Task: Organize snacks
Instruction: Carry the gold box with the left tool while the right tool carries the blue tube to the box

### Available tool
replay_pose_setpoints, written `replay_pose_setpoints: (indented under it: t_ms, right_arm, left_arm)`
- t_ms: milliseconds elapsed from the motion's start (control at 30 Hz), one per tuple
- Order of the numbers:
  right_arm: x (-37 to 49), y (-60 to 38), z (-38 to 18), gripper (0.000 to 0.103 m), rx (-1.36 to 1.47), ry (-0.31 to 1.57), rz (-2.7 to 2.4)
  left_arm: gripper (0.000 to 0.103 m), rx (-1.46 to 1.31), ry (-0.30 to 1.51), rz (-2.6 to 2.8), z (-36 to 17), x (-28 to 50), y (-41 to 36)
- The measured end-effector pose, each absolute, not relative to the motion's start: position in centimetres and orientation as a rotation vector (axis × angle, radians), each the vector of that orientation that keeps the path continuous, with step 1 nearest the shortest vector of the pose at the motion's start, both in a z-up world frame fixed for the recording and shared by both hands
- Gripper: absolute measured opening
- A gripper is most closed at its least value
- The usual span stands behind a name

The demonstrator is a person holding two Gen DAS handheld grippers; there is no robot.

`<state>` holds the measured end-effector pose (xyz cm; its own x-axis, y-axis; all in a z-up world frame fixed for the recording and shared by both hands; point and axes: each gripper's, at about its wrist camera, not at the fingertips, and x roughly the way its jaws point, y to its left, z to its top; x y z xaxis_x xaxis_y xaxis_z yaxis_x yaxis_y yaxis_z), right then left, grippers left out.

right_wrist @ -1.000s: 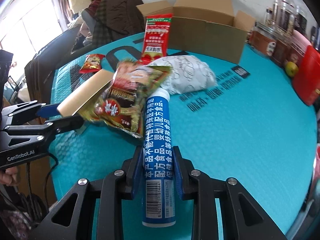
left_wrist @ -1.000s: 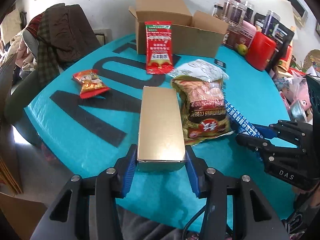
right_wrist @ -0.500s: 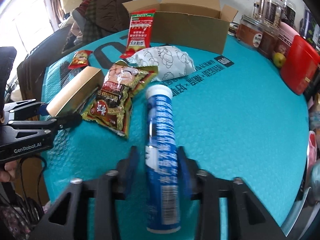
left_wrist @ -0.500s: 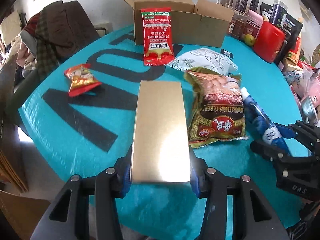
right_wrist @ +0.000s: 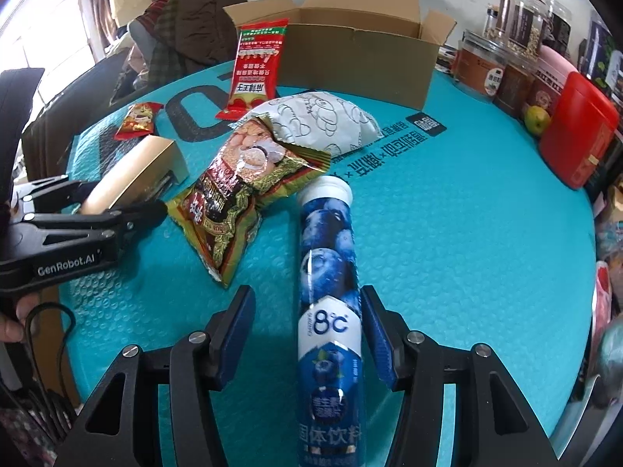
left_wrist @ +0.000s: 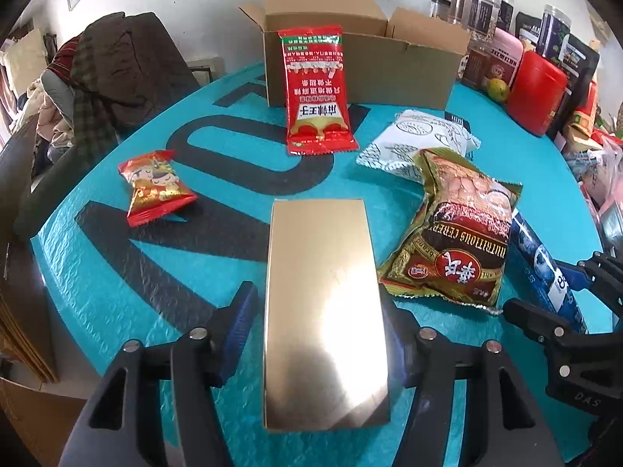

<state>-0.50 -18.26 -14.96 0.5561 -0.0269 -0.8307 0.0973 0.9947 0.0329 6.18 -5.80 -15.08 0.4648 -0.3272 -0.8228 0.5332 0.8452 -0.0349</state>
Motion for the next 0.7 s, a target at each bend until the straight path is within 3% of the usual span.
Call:
replay_pose_setpoints:
  t_ms: [100,700]
  right_arm:
    - [-0.5,-18.4,-14.9,0.031,0.065,0.965,-0.084]
    - [-2.5,-19.0,-13.3,0.028,0.113,0.916,-0.119]
  left_arm:
    - [0.045,0.248,0.959,-0.553,-14.8,6.3,-6.1]
    - [0.044,0.164,0.937,-0.603,-12.5,2.9,-5.0]
